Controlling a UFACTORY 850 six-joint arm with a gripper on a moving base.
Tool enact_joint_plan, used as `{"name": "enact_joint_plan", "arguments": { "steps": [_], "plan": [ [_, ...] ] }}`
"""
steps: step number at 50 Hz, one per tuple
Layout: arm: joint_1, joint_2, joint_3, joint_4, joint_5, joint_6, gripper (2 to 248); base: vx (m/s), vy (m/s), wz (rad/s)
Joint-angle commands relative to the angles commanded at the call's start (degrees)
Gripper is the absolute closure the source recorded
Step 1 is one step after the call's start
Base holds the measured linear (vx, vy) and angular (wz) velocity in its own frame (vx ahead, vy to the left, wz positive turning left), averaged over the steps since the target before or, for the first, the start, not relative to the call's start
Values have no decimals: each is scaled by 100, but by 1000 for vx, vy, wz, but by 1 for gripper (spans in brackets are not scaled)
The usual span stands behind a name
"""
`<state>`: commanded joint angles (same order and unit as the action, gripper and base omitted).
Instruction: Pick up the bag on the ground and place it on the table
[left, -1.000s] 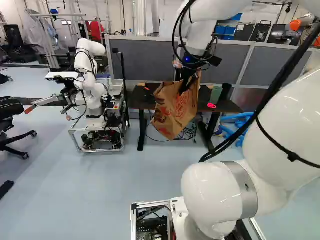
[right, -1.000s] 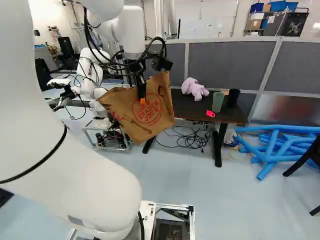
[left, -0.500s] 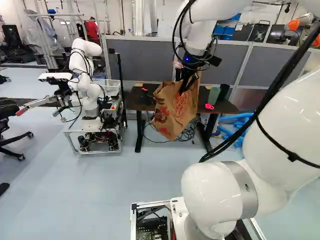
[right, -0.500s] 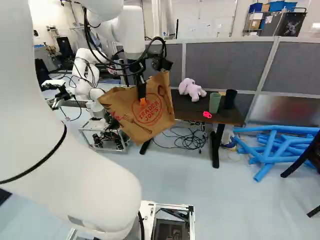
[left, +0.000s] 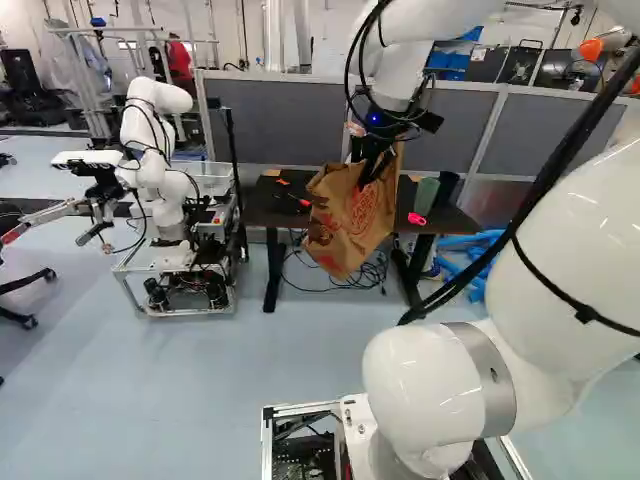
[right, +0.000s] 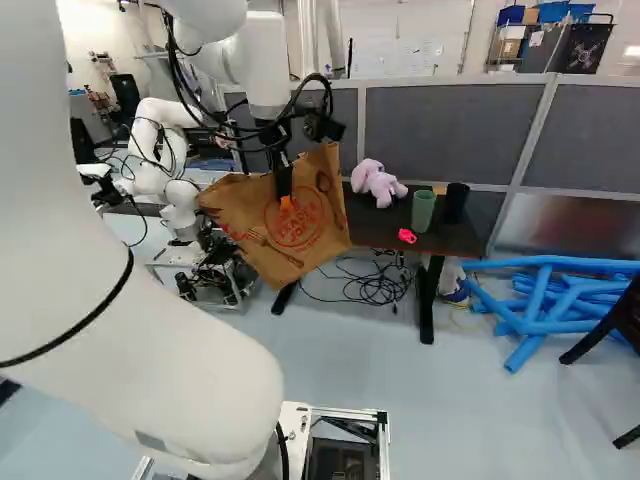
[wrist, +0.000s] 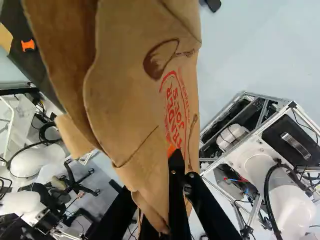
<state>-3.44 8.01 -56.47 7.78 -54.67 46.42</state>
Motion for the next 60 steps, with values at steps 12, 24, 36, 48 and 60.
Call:
{"name": "enact_joint_plan", "arguments": {
  "steps": [12, 24, 36, 48, 60],
  "plan": [
    [0, 0, 0, 0, 0, 0, 229, 161, -101, 3],
    [0, 0, 0, 0, 0, 0, 229, 166, -104, 5],
    [0, 0, 0, 0, 0, 0, 229, 165, -102, 2],
    [0, 0, 0, 0, 0, 0, 229, 162, -79, -2],
    [0, 0, 0, 0, 0, 0, 229, 157, -62, -1]
  ]
}}
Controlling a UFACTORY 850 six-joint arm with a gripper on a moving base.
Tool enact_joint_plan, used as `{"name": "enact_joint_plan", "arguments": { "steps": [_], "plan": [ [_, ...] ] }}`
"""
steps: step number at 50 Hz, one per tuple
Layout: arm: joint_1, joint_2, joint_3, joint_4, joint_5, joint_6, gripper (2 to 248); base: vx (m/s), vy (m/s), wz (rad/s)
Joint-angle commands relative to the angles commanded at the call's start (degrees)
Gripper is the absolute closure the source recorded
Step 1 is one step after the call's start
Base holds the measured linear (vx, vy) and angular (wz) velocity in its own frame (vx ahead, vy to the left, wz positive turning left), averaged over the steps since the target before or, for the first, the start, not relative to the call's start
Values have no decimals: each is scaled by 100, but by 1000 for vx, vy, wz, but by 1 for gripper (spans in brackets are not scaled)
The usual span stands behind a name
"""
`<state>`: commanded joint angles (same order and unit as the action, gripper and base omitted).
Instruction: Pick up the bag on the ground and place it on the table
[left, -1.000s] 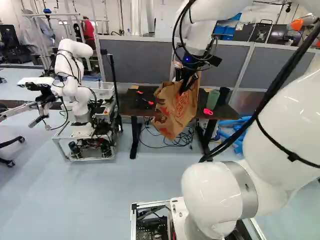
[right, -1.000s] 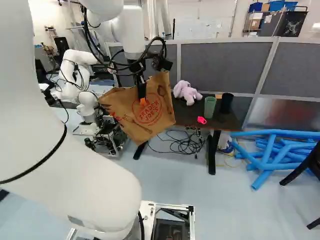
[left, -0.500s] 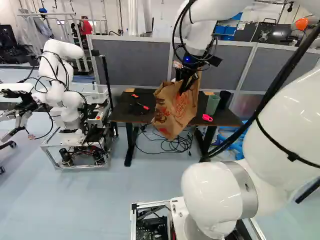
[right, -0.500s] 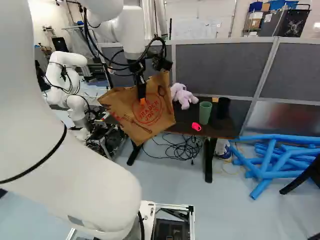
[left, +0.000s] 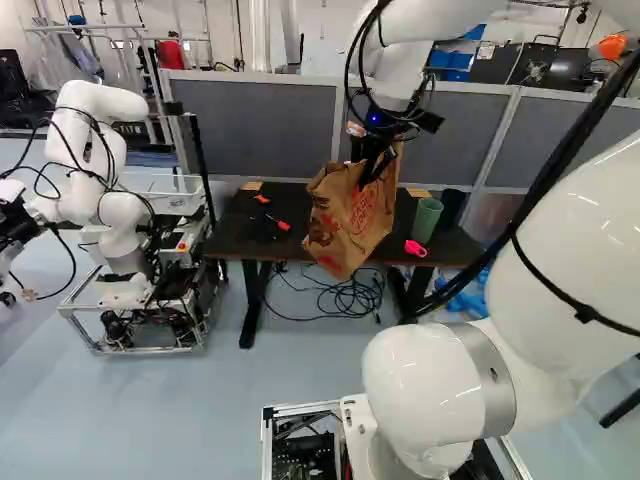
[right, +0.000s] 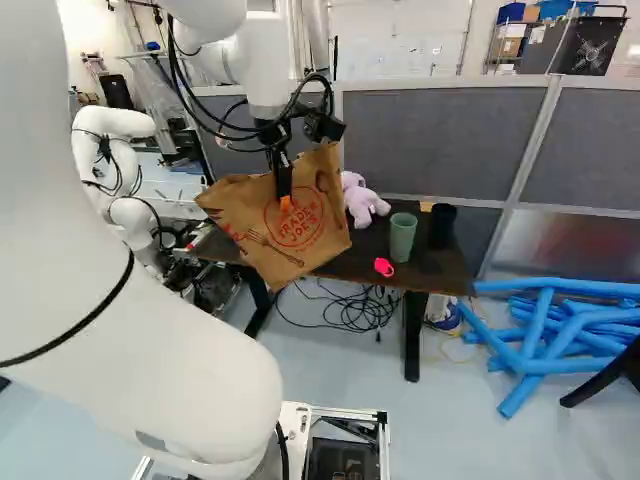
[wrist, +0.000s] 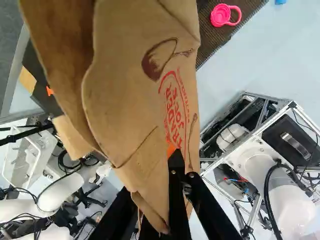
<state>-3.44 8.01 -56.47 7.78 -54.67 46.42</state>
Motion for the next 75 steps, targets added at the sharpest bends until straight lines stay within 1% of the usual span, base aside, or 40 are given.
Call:
{"name": "enact_joint_plan", "arguments": {
  "steps": [22, 26, 49, 61, 75],
  "plan": [
    [0, 0, 0, 0, 0, 0, 229, 88, -3, -10],
    [4, -82, -75, 0, 0, 0, 229, 59, -2, -12],
    [12, -256, -237, -12, 0, 0, 229, 0, 0, 0],
    [20, -453, -426, -136, 0, 0, 229, 0, 0, 0],
    [31, -709, -677, -374, 0, 0, 229, 0, 0, 0]
  ]
}}
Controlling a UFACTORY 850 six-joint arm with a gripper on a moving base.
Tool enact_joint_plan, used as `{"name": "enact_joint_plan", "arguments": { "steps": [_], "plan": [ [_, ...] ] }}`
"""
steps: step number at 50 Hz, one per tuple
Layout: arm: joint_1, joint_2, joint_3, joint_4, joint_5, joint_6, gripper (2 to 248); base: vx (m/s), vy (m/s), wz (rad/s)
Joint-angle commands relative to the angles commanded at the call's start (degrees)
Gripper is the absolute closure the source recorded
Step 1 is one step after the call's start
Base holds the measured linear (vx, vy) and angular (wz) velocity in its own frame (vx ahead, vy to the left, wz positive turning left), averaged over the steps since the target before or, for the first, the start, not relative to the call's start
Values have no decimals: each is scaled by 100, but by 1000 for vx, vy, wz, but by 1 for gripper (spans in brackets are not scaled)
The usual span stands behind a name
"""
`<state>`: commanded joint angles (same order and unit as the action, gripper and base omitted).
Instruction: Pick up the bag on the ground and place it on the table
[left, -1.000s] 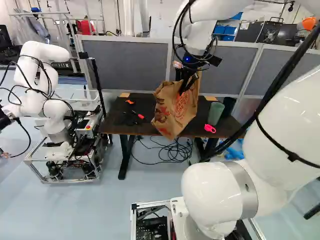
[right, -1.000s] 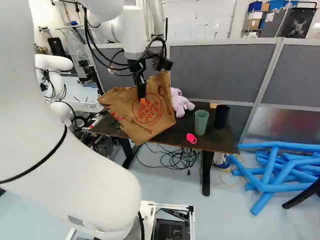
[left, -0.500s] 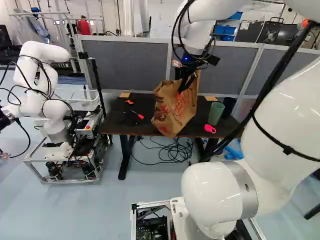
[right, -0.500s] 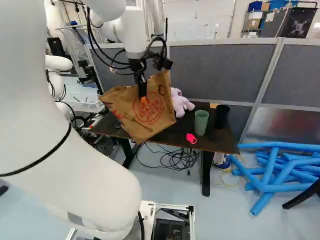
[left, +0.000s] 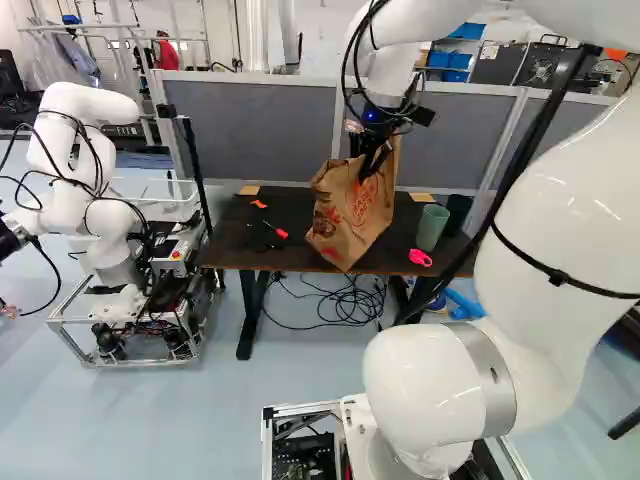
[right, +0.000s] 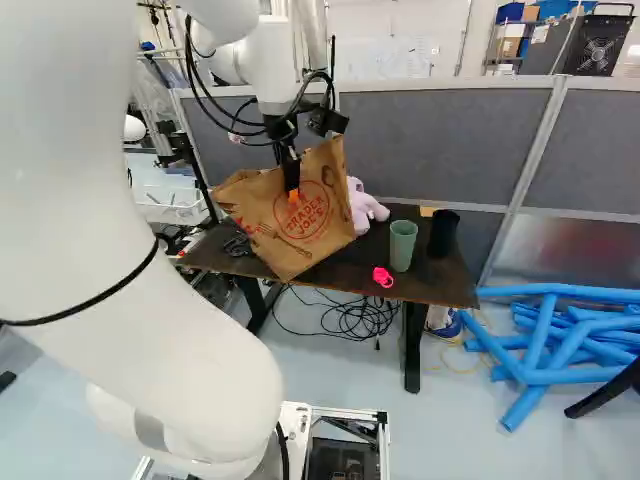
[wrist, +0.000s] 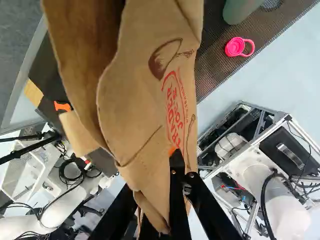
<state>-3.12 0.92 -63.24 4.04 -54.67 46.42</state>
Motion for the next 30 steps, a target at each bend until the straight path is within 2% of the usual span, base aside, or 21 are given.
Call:
{"name": "enact_joint_plan", "arguments": {
  "steps": [17, 30],
  "plan": [
    [33, -410, -422, -326, 0, 0, 229, 0, 0, 0],
    [119, -696, -730, -383, -6, 0, 229, 0, 0, 0]
  ]
}}
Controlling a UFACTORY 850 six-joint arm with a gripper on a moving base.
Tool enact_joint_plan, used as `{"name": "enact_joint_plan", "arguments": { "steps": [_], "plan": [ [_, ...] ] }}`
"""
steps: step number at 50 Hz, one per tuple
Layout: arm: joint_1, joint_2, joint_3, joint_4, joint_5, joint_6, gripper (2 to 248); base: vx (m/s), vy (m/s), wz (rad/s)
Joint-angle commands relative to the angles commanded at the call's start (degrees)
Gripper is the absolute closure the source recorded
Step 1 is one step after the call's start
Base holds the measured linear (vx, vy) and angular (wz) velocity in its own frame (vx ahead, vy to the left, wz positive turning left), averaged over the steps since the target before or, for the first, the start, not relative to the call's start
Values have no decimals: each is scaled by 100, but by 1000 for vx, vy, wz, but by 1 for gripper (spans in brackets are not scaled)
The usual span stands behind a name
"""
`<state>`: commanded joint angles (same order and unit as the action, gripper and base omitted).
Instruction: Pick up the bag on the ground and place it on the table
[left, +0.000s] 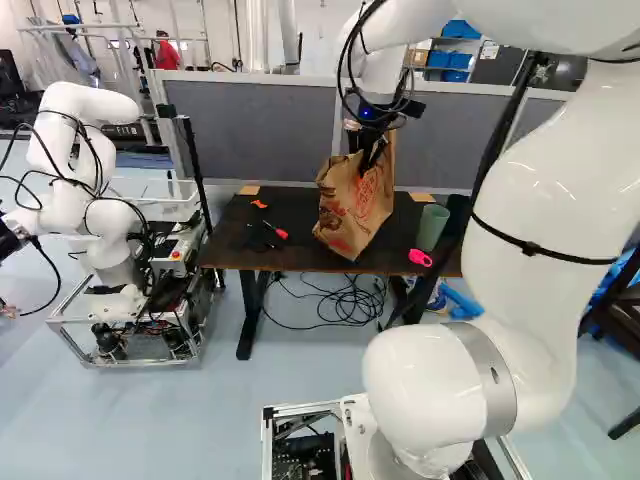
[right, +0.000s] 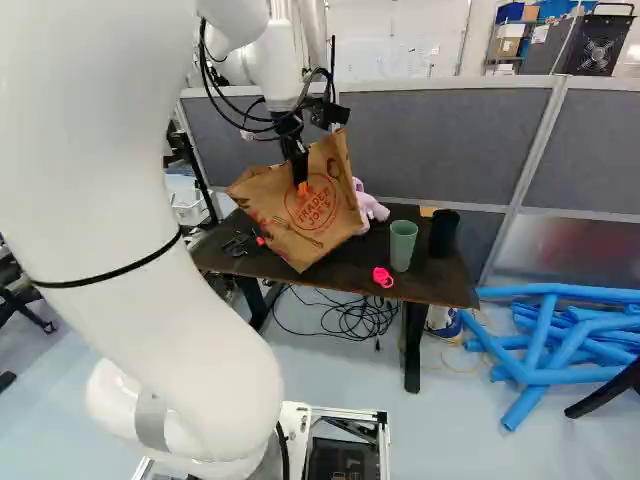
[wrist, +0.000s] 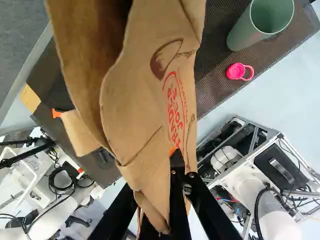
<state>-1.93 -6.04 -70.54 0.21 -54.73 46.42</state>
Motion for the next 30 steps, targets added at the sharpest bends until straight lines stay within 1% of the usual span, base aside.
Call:
{"name": "enact_joint_plan", "arguments": {
  "steps": [19, 30],
  "plan": [
    [177, -250, -279, -3, -253, 0, 229, 0, 0, 0],
    [300, -467, -528, -3, -288, 0, 229, 0, 0, 0]
  ]
}}
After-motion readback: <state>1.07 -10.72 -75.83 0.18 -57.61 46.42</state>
